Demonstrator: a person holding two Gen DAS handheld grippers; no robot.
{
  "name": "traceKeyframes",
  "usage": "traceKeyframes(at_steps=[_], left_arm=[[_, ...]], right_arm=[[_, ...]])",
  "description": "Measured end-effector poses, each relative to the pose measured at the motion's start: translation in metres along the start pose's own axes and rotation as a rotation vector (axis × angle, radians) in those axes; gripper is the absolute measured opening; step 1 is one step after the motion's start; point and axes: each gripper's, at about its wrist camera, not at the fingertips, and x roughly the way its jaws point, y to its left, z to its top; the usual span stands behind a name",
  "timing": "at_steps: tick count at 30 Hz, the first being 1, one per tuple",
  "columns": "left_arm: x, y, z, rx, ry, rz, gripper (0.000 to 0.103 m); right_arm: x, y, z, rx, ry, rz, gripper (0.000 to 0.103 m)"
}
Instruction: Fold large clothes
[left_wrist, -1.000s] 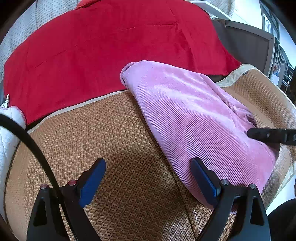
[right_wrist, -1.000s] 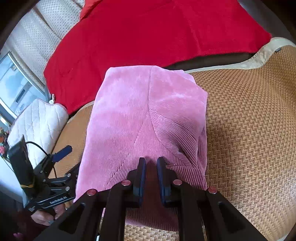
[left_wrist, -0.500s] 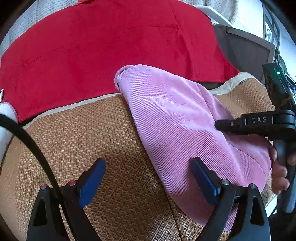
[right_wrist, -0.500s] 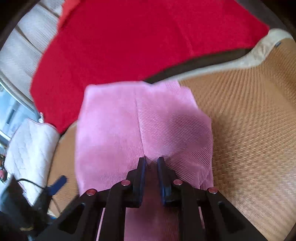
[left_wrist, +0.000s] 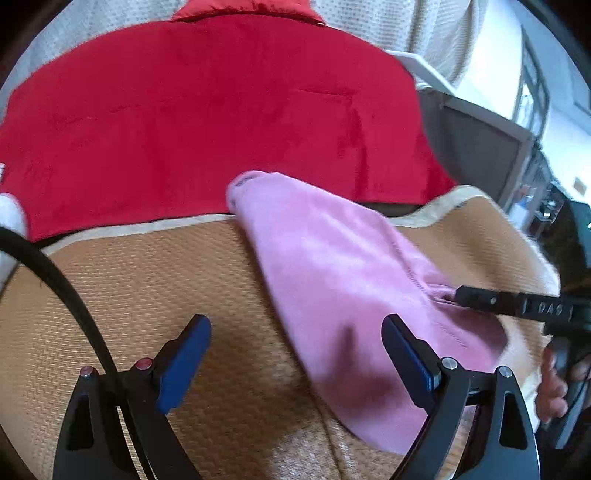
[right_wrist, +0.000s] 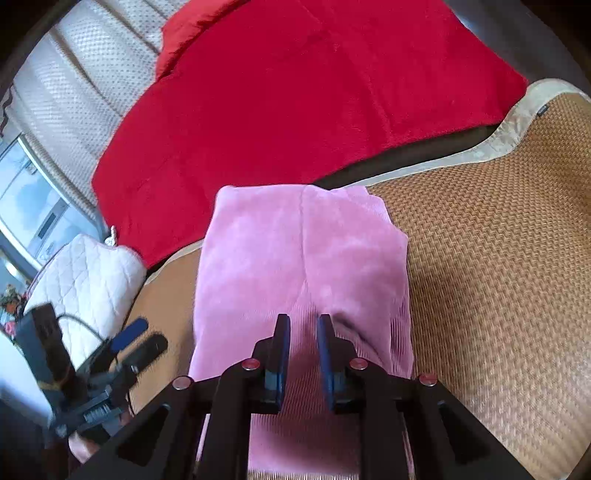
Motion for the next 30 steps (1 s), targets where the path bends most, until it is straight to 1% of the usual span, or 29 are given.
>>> traceKeyframes(at_steps=[1, 3, 4, 5, 6, 9, 10, 13, 15, 16, 18, 20, 21, 22, 24, 28, 30], left_arm=[[0.001, -0.001, -0.001, 0.004, 0.01, -0.012, 0.094], [0.009, -0.003, -0.005, 0.021, 0.059, -0.042, 0.094], [0.019, -0.005, -0.01, 0.035, 0.113, -0.057, 0.094], [0.029, -0.008, -0.013, 0.047, 0.155, -0.059, 0.094], [0.034, -0.009, -0.017, 0.044, 0.172, -0.052, 0.094], [0.031, -0.001, -0.015, 0.005, 0.169, -0.067, 0.094], [0.028, 0.001, -0.012, 0.001, 0.157, -0.058, 0.094], [0.015, 0.005, -0.008, 0.012, 0.101, -0.033, 0.094], [0.003, 0.004, -0.008, 0.019, 0.075, -0.049, 0.094], [0.0, 0.003, -0.008, 0.026, 0.074, -0.055, 0.094], [0.0, 0.0, -0.011, 0.054, 0.101, -0.068, 0.094], [0.014, -0.011, -0.02, 0.102, 0.172, -0.058, 0.094], [0.02, -0.013, -0.024, 0.115, 0.187, -0.037, 0.094], [0.019, -0.012, -0.025, 0.108, 0.176, -0.039, 0.094], [0.014, -0.006, -0.018, 0.077, 0.172, -0.056, 0.094], [-0.001, 0.011, -0.008, 0.04, 0.113, -0.048, 0.094], [-0.007, 0.018, -0.006, 0.016, 0.098, -0.058, 0.094]], right_arm=[[-0.004, 0.001, -0.005, -0.007, 0.003, 0.001, 0.018], [-0.004, -0.002, -0.015, -0.002, 0.038, -0.01, 0.019], [-0.002, -0.006, -0.019, 0.004, 0.059, -0.013, 0.019], [0.008, -0.011, -0.023, 0.02, 0.099, -0.016, 0.019], [0.013, -0.013, -0.024, 0.029, 0.112, -0.018, 0.02], [0.009, -0.009, -0.022, 0.011, 0.097, -0.031, 0.019], [0.006, -0.008, -0.021, 0.01, 0.084, -0.03, 0.019], [-0.011, -0.01, -0.021, 0.025, 0.042, -0.007, 0.019], [-0.024, -0.01, -0.022, 0.019, 0.017, -0.001, 0.02], [-0.03, -0.013, -0.022, 0.017, 0.015, 0.003, 0.021], [-0.03, -0.013, -0.026, 0.009, 0.038, -0.008, 0.021], [-0.012, -0.017, -0.032, 0.018, 0.111, -0.015, 0.021], [-0.003, -0.017, -0.033, 0.026, 0.144, -0.018, 0.021], [0.002, -0.015, -0.034, 0.018, 0.159, -0.034, 0.021], [-0.003, -0.008, -0.03, -0.013, 0.142, -0.054, 0.021], [-0.019, 0.0, -0.012, 0.0, 0.083, -0.026, 0.021], [-0.024, 0.009, 0.002, -0.023, 0.044, -0.016, 0.021]])
